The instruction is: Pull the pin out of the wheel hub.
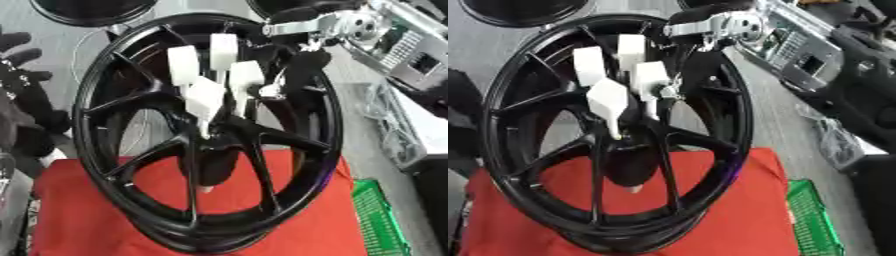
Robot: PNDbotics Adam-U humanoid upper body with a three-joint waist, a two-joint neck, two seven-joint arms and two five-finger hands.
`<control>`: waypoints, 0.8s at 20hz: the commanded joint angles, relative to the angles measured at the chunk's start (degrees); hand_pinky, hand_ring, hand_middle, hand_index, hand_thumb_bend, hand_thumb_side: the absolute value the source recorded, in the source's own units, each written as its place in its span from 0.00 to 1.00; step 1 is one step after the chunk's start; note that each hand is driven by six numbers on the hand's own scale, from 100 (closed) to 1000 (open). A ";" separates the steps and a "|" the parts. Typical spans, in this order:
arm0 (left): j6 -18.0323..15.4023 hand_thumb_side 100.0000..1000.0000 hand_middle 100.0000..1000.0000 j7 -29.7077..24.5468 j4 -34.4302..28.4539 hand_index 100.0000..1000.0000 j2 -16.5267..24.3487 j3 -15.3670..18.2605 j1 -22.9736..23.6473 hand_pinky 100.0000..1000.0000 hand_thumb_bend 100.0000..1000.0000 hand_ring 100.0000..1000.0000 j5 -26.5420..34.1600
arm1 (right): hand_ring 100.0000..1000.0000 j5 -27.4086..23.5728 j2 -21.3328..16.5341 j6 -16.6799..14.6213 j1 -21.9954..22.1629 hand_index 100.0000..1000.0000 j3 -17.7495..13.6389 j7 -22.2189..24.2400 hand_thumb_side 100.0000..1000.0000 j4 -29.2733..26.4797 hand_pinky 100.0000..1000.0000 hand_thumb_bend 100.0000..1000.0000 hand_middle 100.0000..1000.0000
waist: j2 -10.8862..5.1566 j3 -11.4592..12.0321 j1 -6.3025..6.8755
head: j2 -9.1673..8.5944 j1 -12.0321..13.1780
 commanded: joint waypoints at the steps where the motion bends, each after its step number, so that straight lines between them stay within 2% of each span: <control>1: 0.00 0.77 0.74 -0.32 -0.81 0.65 0.90 0.18 -0.88 0.60 0.04 0.76 0.24 | 0.58 0.00 -0.58 -0.01 -0.50 0.57 -1.17 -0.90 0.12 0.05 0.69 0.05 0.32 | -1.31 0.05 0.23 | 0.43 -0.16; 5: 0.02 0.77 0.74 -0.37 -0.76 0.65 0.88 0.17 -0.85 0.60 0.04 0.76 0.31 | 0.53 -0.09 -0.61 0.01 -0.64 0.50 -1.63 -3.39 0.10 -0.05 0.66 0.00 0.27 | -1.37 0.05 0.19 | 0.43 -0.27; 11: 0.03 0.77 0.75 -0.44 -0.67 0.65 0.92 0.13 -0.77 0.60 0.04 0.76 0.43 | 0.47 -0.99 -1.63 -0.23 -1.25 0.43 -2.26 -6.77 0.06 -0.76 0.62 0.00 0.22 | -1.53 0.00 0.05 | 0.40 -0.24; 16: 0.02 0.77 0.75 -0.42 -0.62 0.64 0.97 0.17 -0.72 0.60 0.05 0.76 0.50 | 0.44 -2.20 -3.97 -0.98 -1.34 0.40 -3.63 -9.02 0.06 -2.19 0.59 0.00 0.19 | -1.59 0.00 -0.05 | 0.35 -0.23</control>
